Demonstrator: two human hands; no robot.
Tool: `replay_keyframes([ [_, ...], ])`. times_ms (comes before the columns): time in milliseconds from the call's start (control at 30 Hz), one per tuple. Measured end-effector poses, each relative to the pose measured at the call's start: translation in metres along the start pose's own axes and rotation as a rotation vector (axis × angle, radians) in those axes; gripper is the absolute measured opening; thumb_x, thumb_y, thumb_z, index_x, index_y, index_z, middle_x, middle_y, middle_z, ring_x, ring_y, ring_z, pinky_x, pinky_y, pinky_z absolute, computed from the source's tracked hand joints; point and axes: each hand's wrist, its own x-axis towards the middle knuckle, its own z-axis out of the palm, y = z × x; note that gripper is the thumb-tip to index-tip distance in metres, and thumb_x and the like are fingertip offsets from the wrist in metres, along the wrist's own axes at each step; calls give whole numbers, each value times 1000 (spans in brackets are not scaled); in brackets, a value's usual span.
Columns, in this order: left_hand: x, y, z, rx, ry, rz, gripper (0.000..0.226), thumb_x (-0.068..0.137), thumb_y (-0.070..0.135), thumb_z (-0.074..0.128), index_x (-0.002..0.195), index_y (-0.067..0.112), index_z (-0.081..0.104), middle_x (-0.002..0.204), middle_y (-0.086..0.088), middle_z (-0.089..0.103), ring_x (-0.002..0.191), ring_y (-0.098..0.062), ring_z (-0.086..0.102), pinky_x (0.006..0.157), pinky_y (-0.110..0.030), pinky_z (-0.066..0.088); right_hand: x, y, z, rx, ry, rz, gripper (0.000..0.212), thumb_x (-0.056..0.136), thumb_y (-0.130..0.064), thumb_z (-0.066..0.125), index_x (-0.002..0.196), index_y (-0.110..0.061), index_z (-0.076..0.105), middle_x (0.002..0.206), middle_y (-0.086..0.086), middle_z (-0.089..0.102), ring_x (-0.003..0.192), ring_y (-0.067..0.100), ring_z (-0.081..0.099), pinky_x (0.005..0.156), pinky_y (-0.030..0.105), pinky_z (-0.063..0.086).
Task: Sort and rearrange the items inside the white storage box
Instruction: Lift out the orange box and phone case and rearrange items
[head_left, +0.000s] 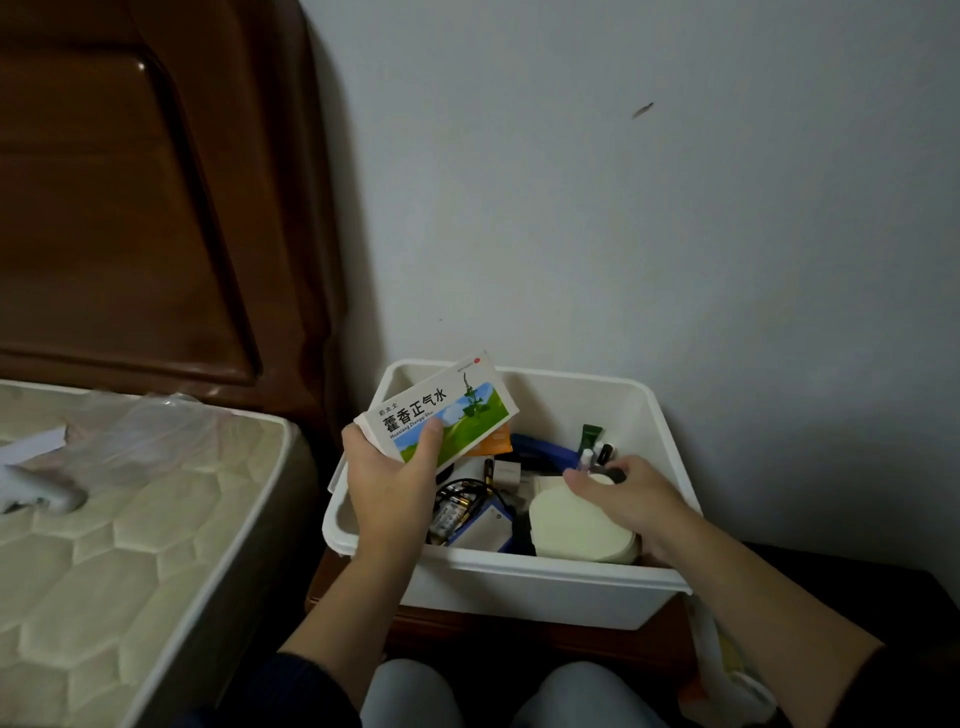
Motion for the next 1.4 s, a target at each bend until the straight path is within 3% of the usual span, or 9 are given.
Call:
replay_keyframes([
  [200, 0, -1, 1, -15, -7, -4, 41, 87, 30, 86, 102, 38, 48, 103, 15, 67, 89, 18, 66, 62, -6, 52, -3, -18, -2, -468, -150, 123, 60, 89, -73, 62, 111, -17, 54, 105, 6, 63, 87, 24, 65, 64, 38, 62],
  [367, -1, -1, 1, -17, -15, -1, 42, 86, 30, 86, 103, 38, 48, 104, 16, 67, 90, 20, 65, 59, -5, 52, -11, -39, -2, -1197, -32, -140, 45, 96, -47, 58, 133, -22, 59, 109, -1, 59, 99, 21, 61, 82, 34, 51],
  [467, 0, -2, 3, -12, -21, -1, 44, 86, 29, 86, 110, 30, 48, 103, 16, 66, 88, 22, 64, 57, -5, 51, -13, -43, 6, -1090, -19, -344, 46, 95, -43, 59, 138, -27, 57, 124, 1, 62, 111, 24, 61, 90, 37, 53],
  [633, 0, 0, 2, -9, -17, -9, 43, 86, 31, 85, 108, 31, 48, 103, 16, 66, 88, 23, 63, 56, -5, 51, -26, -37, 38, -902, -429, -425, 79, 82, -83, 58, 150, -47, 44, 156, -1, 40, 146, 33, 33, 119, 50, 35],
  [800, 2, -1, 2, -27, -28, -26, 43, 85, 31, 87, 101, 40, 47, 104, 16, 68, 89, 19, 66, 59, -6, 52, -21, -31, 39, -1022, -385, -213, 60, 90, -40, 69, 145, -36, 45, 153, 8, 33, 144, 37, 28, 114, 52, 37],
  [900, 9, 1, -4, -91, -42, -57, 44, 85, 30, 87, 106, 40, 50, 108, 14, 71, 95, 8, 71, 66, -12, 57, -20, -27, 32, -1139, -309, -179, 66, 86, -47, 67, 146, -39, 43, 155, 5, 35, 144, 33, 31, 114, 62, 25],
  [1000, 20, 5, -18, -136, -18, -1, 46, 86, 27, 86, 120, 29, 55, 116, 8, 74, 104, -2, 74, 77, -16, 59, -19, -28, 28, -1050, -213, -342, 69, 78, -66, 68, 140, -41, 48, 148, -1, 42, 139, 30, 39, 115, 52, 27],
  [1133, 24, 12, -31, -156, 11, 69, 49, 86, 31, 86, 124, 23, 55, 115, 9, 74, 106, -2, 73, 80, -13, 58, -21, -50, 51, -599, -305, -685, 27, 96, -33, 69, 124, -31, 69, 120, -13, 57, 117, 13, 59, 100, 30, 49],
  [1400, 26, 5, -34, -251, 95, 48, 44, 88, 33, 85, 119, 32, 55, 115, 14, 76, 109, -8, 74, 81, -18, 60, -6, -91, 169, -1079, -619, -912, 57, 101, -46, 61, 147, -14, 52, 148, 12, 51, 131, 34, 50, 107, 47, 48],
])
